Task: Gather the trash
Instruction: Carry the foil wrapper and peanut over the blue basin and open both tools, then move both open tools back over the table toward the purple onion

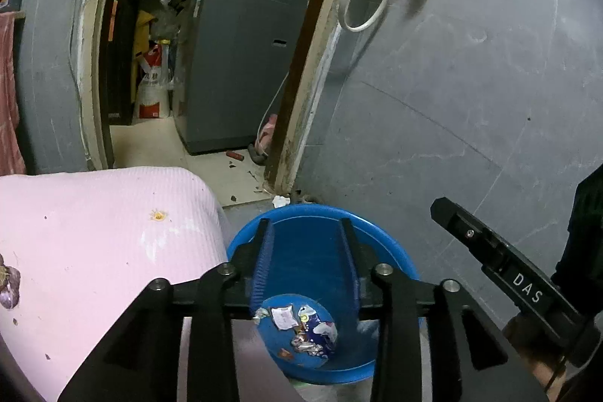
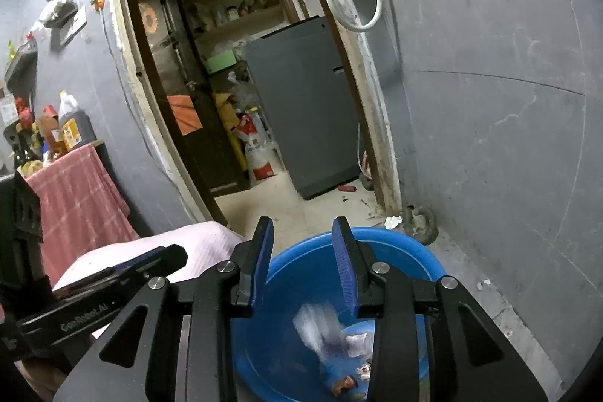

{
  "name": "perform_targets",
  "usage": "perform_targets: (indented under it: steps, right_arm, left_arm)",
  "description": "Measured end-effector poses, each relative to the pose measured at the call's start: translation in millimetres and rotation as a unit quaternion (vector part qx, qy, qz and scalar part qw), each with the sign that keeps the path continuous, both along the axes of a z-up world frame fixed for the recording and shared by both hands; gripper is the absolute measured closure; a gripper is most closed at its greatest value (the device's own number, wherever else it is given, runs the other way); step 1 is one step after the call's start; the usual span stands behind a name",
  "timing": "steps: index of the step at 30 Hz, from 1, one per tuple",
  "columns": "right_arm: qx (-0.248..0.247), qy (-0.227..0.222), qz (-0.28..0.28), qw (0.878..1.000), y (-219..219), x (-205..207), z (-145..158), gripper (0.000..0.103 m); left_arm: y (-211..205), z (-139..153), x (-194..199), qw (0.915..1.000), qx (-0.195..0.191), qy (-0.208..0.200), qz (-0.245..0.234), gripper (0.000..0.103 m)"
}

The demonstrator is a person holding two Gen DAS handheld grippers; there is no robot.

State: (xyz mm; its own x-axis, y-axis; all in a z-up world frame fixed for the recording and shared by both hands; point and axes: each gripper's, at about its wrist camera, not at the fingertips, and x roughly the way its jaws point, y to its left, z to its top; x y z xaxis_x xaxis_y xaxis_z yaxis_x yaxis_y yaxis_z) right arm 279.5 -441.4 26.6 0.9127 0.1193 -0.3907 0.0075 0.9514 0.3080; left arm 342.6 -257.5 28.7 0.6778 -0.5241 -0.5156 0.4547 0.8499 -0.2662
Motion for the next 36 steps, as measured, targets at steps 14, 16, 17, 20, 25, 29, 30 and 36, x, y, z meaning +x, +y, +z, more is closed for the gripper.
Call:
perform_targets:
  steps: [14,16,17,20,25,29,30,36]
  right_arm:
    - [-0.026,-0.047,-0.015,0.998,7.1,-15.5,18.5,0.031]
    - [-0.029,-0.061,-0.013,0.998,10.9,-17.9,23.0,0.020]
    - [-0.030,-0.069,-0.009,0.997,13.4,-19.3,25.7,0.018]
    - [-0.041,-0.088,-0.001,0.995,23.0,-23.0,33.4,0.005]
    - [-0.052,-0.125,0.015,0.991,41.2,-30.4,45.1,0.000]
    - [-0.061,-0.144,0.026,0.987,60.9,-33.0,55.6,0.000]
    - [-0.064,-0.150,0.030,0.986,67.2,-33.4,58.4,0.000]
    - [-0.074,-0.172,0.055,0.981,101.9,-35.8,71.3,0.000]
  left_arm:
    - [39.1,24.3,-13.7,0.9963,-0.007,-0.049,0.070,0.019]
    - [47.1,30.0,-18.2,0.9939,-0.006,-0.067,0.087,0.008]
    - [53.8,33.8,-22.8,0.9913,-0.007,-0.083,0.102,0.005]
    - [69.9,40.6,-30.7,0.9856,-0.008,-0.106,0.132,0.002]
    - [97.4,50.5,-44.9,0.9799,-0.006,-0.124,0.156,0.002]
    - [121.0,60.1,-56.7,0.9747,-0.001,-0.140,0.174,0.002]
    - [124.6,60.6,-58.2,0.9737,0.000,-0.143,0.177,0.002]
    - [161.6,70.6,-74.2,0.9655,0.006,-0.162,0.204,0.002]
